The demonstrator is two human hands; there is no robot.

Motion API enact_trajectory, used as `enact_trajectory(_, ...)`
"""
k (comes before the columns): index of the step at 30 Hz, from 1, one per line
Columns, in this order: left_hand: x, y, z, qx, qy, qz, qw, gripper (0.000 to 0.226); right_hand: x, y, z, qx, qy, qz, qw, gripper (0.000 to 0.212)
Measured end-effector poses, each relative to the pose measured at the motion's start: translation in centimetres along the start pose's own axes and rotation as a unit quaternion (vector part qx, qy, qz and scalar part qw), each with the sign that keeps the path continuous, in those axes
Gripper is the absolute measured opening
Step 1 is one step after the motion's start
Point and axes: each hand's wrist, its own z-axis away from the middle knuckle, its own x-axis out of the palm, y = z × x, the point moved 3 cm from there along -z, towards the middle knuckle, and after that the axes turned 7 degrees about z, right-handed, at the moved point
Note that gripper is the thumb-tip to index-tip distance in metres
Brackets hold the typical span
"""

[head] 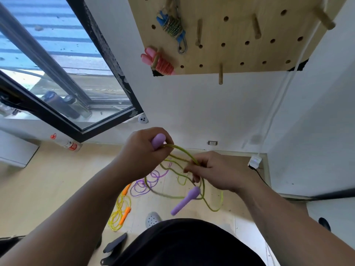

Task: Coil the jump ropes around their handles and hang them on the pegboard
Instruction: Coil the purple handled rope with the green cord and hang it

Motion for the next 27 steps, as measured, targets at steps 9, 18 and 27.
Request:
enact_trajectory(9, 1.1, -0.3, 0.4, -0.002, -0.060, -0.131, 0.989, 0.013, -1.7, 3.6, 0.6, 0.017, 0.130, -0.033, 0.991, 0.024)
enact_trajectory(18, 0.2, -1.6, -0.1, -0.065, -0.028, -0.097, 0.993, 0.019, -5.6, 11.0, 2.0, 0.173, 0.245, 0.174, 0.938, 0.016)
enact_trajectory(27, -0.2, -3.9, -0.2, -0.213, 0.133, 0.245, 0.936, 0.024, -5.8, 3.8, 3.4, 0.073, 0.222, -0.347, 0.908, 0.033)
